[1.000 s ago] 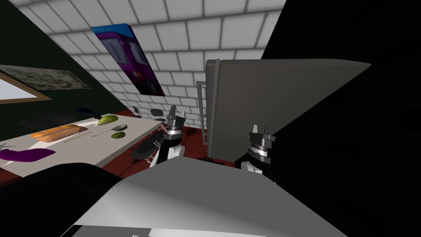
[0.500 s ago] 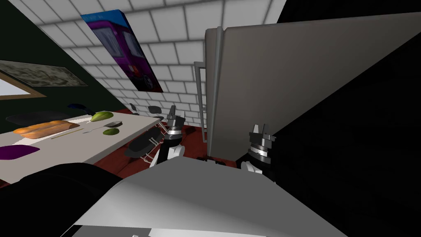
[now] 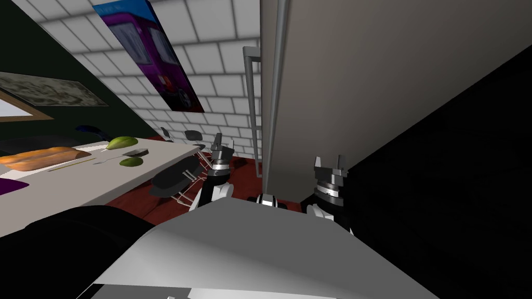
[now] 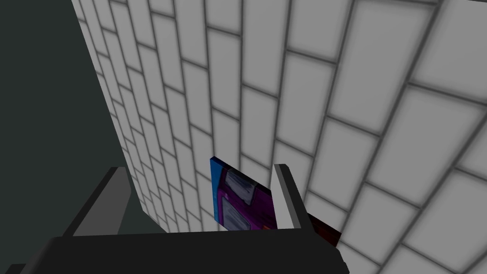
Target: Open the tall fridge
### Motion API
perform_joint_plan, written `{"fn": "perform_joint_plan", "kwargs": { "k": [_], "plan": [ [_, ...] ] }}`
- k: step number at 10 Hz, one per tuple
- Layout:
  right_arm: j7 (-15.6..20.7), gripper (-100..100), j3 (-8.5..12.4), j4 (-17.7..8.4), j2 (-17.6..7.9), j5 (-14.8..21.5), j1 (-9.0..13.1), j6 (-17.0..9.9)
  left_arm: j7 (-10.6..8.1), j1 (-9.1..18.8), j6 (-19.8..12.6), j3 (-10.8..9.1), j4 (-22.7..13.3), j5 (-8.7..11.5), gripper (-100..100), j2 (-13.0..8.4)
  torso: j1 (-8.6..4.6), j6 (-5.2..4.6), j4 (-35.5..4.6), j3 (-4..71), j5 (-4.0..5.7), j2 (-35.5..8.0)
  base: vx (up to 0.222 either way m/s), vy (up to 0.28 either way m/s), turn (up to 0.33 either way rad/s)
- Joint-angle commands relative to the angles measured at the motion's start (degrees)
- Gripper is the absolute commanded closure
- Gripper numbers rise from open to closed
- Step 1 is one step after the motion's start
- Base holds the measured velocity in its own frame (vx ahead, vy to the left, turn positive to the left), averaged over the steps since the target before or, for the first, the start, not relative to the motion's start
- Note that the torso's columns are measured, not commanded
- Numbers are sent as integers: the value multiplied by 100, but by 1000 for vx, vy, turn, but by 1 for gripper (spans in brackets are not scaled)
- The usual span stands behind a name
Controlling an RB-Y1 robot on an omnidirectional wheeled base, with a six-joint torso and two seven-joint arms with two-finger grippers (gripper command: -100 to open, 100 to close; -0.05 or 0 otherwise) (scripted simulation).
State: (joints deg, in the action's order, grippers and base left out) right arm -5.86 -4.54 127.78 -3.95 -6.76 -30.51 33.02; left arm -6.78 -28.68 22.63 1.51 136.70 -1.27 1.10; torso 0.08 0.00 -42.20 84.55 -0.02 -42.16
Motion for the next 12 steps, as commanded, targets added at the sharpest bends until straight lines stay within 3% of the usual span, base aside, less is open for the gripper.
{"fn": "perform_joint_plan", "kwargs": {
  "k": [1,6,12],
  "plan": [
    [-339,-100,-50,31,-214,-71,26,1,0,0,0,0,0,0,0,0,-2,0,-5,5,1,-5,25,28,5],
    [-1098,-100,-147,145,-504,-275,131,-37,0,0,0,0,0,0,0,0,-9,0,-8,2,2,-13,29,29,13],
    [-1918,-100,-227,255,-636,-446,217,-67,0,0,0,0,0,0,0,0,22,22,-6,22,-13,12,27,32,8]
  ]
}}
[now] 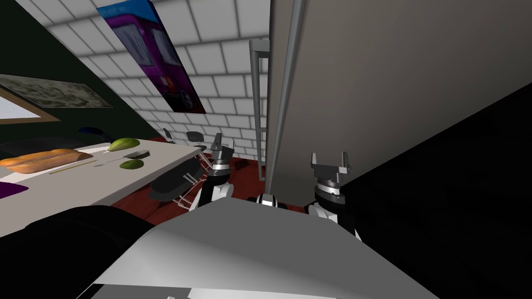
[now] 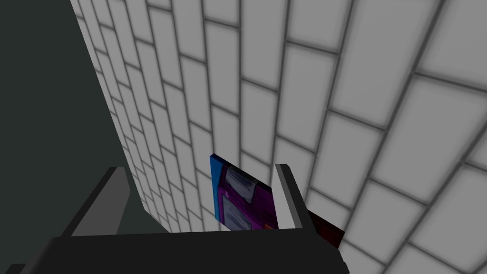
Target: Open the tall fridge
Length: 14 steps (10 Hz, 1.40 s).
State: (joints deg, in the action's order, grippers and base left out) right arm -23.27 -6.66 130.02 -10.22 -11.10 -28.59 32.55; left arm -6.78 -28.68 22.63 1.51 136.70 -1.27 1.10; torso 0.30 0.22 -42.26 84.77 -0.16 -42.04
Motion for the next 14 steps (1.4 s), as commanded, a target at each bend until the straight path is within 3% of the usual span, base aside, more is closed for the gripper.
{"fn": "perform_joint_plan", "kwargs": {
  "k": [1,10,14],
  "plan": [
    [-402,-100,-58,94,-58,-106,73,-36,0,0,0,0,0,0,0,0,-1,3,-1,3,-1,2,22,22,26],
    [-1798,-100,-199,300,-142,-414,225,-89,0,0,0,0,0,0,0,0,77,43,8,54,-37,65,27,31,6],
    [-2322,-100,-249,368,-153,-523,278,-109,0,0,0,0,0,0,0,0,43,26,4,42,-24,46,3,10,-13]
  ]
}}
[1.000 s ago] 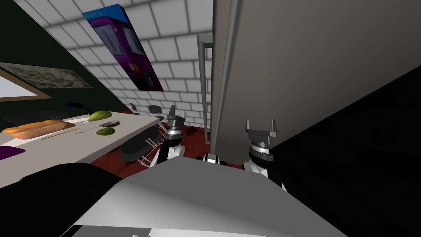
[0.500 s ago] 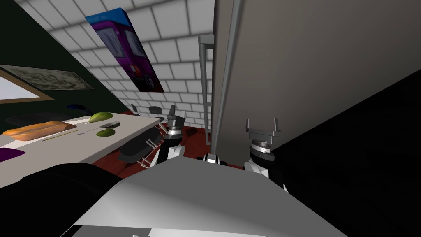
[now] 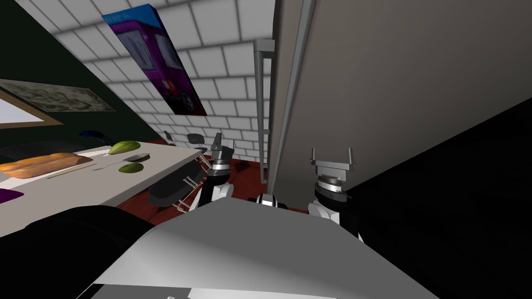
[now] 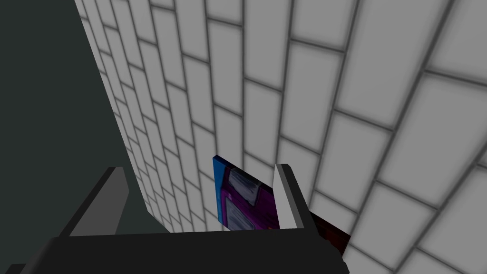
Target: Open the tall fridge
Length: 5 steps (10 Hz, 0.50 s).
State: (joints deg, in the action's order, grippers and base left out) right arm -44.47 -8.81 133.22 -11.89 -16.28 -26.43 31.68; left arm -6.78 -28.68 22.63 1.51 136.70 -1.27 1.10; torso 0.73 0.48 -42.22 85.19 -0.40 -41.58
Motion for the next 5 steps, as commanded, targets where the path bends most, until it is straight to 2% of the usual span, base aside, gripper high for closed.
{"fn": "perform_joint_plan", "kwargs": {
  "k": [1,3,5],
  "plan": [
    [-408,-100,-85,113,8,-115,115,-45,0,0,0,0,0,0,0,0,-4,-2,0,-6,2,-7,2,32,-5],
    [-662,-100,-85,113,8,-115,115,-45,0,0,0,0,0,0,0,0,-13,-13,0,-19,9,-21,2,31,-5],
    [-662,-100,-85,113,8,-115,115,-45,0,0,0,0,0,0,0,0,-32,-16,0,-24,17,-27,0,0,0]
  ]
}}
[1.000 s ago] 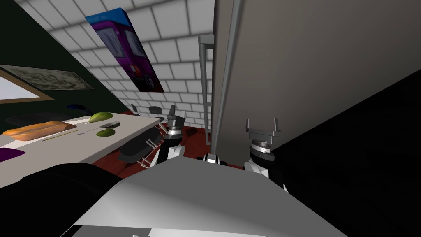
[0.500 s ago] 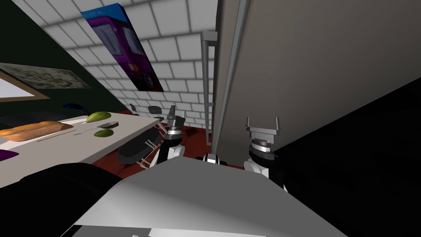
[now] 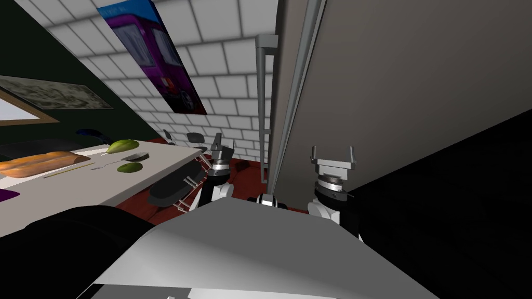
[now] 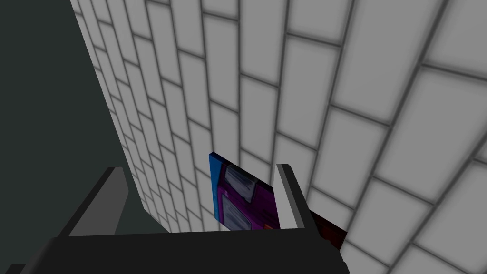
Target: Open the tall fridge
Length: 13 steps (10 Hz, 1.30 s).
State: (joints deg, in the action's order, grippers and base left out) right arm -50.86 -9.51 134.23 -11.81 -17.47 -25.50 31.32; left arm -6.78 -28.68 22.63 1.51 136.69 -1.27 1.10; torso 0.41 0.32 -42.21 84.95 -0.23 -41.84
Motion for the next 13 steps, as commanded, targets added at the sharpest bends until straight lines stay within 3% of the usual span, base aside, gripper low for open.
{"fn": "perform_joint_plan", "kwargs": {
  "k": [1,5,9,10,11,12,13],
  "plan": [
    [-23,-100,-15,12,-1,4,22,-9,0,0,0,0,0,0,0,0,2,-2,0,-1,0,-1,0,0,0],
    [-23,-100,-15,12,-1,4,22,-9,0,0,0,0,0,0,0,0,6,-3,1,-2,0,-2,0,2,-1],
    [667,-100,-98,-5,-766,240,618,-238,0,0,0,1,0,0,0,1,21,-2,4,1,-5,4,3,52,-51],
    [692,-100,-98,-5,-868,240,626,-238,0,0,0,0,0,0,0,1,35,12,7,8,-11,12,4,65,5],
    [910,-100,-126,-1,-1062,317,820,-311,0,0,0,1,0,0,0,1,33,8,11,11,-11,18,4,66,-30],
    [910,-100,-126,-1,-1136,317,820,-311,0,0,0,0,0,0,0,1,34,10,11,14,-11,21,3,48,-20],
    [1147,-100,-156,7,-1347,404,1034,-392,0,0,0,0,0,0,0,0,31,12,12,16,-11,23,4,56,-26]
  ]
}}
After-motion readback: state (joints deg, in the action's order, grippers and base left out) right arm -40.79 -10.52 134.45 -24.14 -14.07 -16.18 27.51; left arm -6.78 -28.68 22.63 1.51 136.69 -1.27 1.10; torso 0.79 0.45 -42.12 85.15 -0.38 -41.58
